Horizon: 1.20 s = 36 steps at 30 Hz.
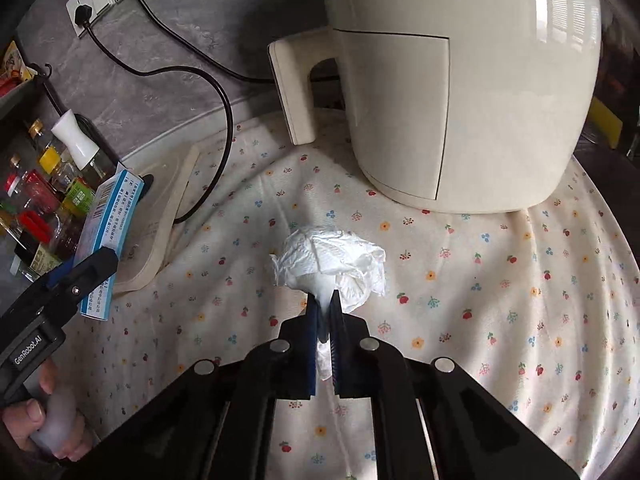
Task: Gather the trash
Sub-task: 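Grasp the blue medicine box with the left tool while the right tool grasps the white tissue, then carry the medicine box and white tissue over the white bin with both tools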
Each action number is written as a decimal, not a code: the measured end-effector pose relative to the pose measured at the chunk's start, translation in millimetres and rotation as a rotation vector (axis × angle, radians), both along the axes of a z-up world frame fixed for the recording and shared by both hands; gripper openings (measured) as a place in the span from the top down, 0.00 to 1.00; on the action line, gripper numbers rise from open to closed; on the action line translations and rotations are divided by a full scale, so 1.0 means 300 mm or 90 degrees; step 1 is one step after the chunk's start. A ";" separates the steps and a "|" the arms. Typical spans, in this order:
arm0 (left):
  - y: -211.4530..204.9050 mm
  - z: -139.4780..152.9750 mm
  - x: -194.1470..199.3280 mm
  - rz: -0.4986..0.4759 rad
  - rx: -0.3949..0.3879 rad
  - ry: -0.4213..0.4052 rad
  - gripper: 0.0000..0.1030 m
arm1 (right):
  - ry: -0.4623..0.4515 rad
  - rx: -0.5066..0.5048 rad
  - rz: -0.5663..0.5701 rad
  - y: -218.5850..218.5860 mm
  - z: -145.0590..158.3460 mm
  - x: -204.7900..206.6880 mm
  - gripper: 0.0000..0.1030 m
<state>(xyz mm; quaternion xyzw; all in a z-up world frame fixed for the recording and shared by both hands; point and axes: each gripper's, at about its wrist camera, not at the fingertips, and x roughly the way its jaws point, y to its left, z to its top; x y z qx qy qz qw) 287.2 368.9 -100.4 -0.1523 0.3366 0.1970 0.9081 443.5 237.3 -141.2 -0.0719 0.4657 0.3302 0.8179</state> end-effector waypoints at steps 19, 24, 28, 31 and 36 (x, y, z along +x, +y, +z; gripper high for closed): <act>-0.564 0.145 -0.114 -0.139 0.001 -0.056 0.36 | -0.071 0.085 -0.110 -0.692 0.283 -0.335 0.94; -0.778 0.135 -0.104 -0.207 -0.012 -0.042 0.36 | -0.062 0.071 -0.165 -0.920 0.275 -0.404 0.94; -0.941 0.107 -0.098 -0.261 -0.024 -0.028 0.36 | -0.045 0.055 -0.220 -1.109 0.241 -0.460 0.94; -1.062 0.085 -0.091 -0.300 -0.032 -0.016 0.36 | -0.032 0.045 -0.265 -1.241 0.215 -0.501 0.93; -1.262 0.047 -0.077 -0.369 -0.043 0.004 0.36 | -0.017 0.032 -0.331 -1.450 0.175 -0.575 0.93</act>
